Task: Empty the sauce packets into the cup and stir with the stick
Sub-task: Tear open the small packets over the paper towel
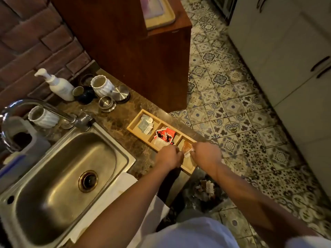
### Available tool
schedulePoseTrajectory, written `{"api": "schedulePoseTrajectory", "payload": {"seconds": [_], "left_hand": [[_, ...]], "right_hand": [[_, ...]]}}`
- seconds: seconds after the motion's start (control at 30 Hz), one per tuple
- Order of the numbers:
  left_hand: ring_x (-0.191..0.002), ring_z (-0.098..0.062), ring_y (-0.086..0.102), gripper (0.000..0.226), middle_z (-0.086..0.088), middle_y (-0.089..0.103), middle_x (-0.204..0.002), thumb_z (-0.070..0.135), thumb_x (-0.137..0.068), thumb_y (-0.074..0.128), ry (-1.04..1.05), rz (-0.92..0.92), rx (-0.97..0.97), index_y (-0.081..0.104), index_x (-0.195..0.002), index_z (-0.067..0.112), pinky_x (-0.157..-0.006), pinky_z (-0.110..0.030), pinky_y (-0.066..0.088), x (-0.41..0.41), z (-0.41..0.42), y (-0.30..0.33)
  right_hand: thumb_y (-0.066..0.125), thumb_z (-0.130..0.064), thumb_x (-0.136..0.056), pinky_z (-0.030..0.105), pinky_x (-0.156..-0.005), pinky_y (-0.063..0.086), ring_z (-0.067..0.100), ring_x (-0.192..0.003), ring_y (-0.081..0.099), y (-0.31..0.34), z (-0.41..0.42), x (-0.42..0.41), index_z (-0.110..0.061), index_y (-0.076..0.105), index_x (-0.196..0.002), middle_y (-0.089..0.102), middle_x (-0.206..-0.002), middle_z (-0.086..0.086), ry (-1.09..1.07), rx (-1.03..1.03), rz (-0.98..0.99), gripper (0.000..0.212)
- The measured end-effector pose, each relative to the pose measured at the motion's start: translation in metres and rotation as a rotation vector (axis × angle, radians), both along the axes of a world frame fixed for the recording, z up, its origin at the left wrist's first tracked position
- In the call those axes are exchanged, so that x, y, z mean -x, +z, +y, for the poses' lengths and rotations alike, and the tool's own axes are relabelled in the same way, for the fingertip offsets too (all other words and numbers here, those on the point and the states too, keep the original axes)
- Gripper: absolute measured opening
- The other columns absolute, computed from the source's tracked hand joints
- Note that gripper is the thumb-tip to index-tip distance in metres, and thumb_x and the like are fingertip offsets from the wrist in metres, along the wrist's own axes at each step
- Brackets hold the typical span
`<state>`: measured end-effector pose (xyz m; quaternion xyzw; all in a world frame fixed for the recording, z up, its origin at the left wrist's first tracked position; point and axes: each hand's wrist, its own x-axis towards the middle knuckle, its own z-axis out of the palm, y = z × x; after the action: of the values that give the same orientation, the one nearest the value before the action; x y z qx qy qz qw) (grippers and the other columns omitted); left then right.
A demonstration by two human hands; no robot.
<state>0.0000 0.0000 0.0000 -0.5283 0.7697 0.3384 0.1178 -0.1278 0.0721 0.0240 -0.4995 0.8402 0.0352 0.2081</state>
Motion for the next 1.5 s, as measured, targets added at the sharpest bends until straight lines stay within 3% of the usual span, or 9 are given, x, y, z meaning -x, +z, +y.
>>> {"api": "schedulePoseTrajectory", "payload": {"seconds": [0.17,0.4,0.53,0.83,1.07,1.2,1.37,1.5], "left_hand": [[-0.080,-0.019,0.074,0.031,-0.001,0.078,-0.074,0.040,-0.097,0.056,-0.039,-0.067,-0.007,0.078,-0.099,0.018,-0.078,-0.035,0.059,0.009,-0.007,0.000],[-0.085,-0.026,0.073,0.027,-0.005,0.077,-0.088,0.040,-0.095,0.063,-0.014,-0.105,0.064,0.077,-0.095,0.018,-0.075,-0.034,0.058,0.023,-0.009,-0.008],[-0.081,-0.024,0.075,0.022,-0.003,0.078,-0.083,0.037,-0.094,0.063,0.022,-0.089,0.049,0.075,-0.092,0.019,-0.079,-0.039,0.061,0.024,-0.008,-0.013],[-0.073,-0.019,0.074,0.021,0.000,0.077,-0.069,0.027,-0.090,0.064,0.091,-0.024,-0.024,0.076,-0.076,0.018,-0.073,-0.035,0.061,0.021,-0.014,-0.017],[-0.065,-0.019,0.074,0.023,0.001,0.075,-0.063,0.028,-0.090,0.064,0.073,0.026,-0.017,0.075,-0.072,0.018,-0.072,-0.040,0.064,0.017,-0.014,-0.019],[-0.065,-0.016,0.074,0.020,0.002,0.075,-0.063,0.023,-0.088,0.065,0.071,0.071,-0.040,0.075,-0.072,0.018,-0.071,-0.039,0.064,0.013,-0.013,-0.019],[-0.048,-0.015,0.063,0.014,-0.001,0.072,-0.060,0.018,-0.093,0.066,0.122,0.208,-0.175,0.074,-0.083,0.012,-0.066,-0.037,0.061,0.003,-0.013,-0.013],[-0.059,-0.016,0.065,0.006,-0.007,0.075,-0.074,0.012,-0.091,0.069,0.177,0.320,-0.221,0.074,-0.089,0.008,-0.062,-0.031,0.056,-0.011,-0.010,0.006]], "right_hand": [[0.060,-0.033,-0.095,0.029,-0.058,0.042,0.019,-0.069,0.059,0.000,-0.010,-0.003,-0.021,0.072,-0.096,0.066,-0.082,-0.001,0.021,-0.108,0.115,0.017],[0.062,-0.030,-0.094,0.029,-0.060,0.042,0.022,-0.083,0.071,-0.009,-0.015,-0.007,-0.019,0.071,-0.097,0.073,-0.092,0.002,0.016,-0.121,0.099,0.015],[0.058,-0.028,-0.095,0.029,-0.062,0.040,0.024,-0.088,0.072,-0.010,-0.016,-0.009,-0.018,0.069,-0.101,0.074,-0.097,0.003,0.018,-0.120,0.087,0.016],[0.057,-0.025,-0.097,0.030,-0.064,0.043,0.025,-0.090,0.072,-0.011,-0.018,-0.008,-0.016,0.068,-0.103,0.074,-0.098,0.005,0.062,-0.112,0.084,0.016],[0.054,-0.033,-0.098,0.029,-0.061,0.041,0.024,-0.074,0.066,-0.018,-0.015,-0.008,-0.018,0.069,-0.096,0.073,-0.089,0.004,0.019,-0.043,0.053,0.022],[0.052,-0.038,-0.099,0.029,-0.060,0.041,0.022,-0.069,0.061,-0.021,-0.011,-0.008,-0.019,0.071,-0.093,0.073,-0.086,0.003,-0.012,-0.005,0.017,0.027],[0.059,-0.045,-0.094,0.031,-0.068,0.056,0.019,-0.077,0.068,-0.019,-0.005,-0.005,-0.025,0.068,-0.084,0.070,-0.079,-0.003,-0.052,0.018,-0.118,0.024],[0.064,-0.040,-0.091,0.027,-0.058,0.051,0.013,-0.068,0.064,-0.014,0.000,-0.005,-0.026,0.064,-0.075,0.068,-0.071,-0.006,-0.075,0.075,-0.275,0.021]]}}
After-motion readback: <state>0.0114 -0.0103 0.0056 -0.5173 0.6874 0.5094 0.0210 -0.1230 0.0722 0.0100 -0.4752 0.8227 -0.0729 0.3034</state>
